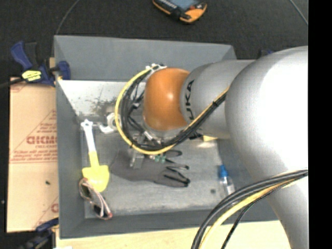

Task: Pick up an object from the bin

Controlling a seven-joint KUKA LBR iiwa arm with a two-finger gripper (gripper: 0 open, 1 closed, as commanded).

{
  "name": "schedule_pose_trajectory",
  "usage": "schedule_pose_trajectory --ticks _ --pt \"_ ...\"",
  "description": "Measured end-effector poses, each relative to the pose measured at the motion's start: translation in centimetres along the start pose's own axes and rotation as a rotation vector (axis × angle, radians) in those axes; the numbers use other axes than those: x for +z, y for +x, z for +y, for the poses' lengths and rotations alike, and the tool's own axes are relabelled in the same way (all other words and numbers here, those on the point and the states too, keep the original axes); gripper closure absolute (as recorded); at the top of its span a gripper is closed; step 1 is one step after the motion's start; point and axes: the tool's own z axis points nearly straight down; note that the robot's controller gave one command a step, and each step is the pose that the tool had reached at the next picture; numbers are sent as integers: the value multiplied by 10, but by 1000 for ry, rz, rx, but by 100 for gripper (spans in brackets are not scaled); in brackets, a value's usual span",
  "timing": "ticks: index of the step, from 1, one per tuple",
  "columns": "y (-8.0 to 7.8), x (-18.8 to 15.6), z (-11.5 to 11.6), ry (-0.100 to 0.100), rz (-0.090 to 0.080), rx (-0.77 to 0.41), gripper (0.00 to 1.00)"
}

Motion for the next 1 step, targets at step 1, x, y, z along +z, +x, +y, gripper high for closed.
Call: schedule_pose_trajectory --ticks 1 --pt "-1 0 0 0 0 2 100"
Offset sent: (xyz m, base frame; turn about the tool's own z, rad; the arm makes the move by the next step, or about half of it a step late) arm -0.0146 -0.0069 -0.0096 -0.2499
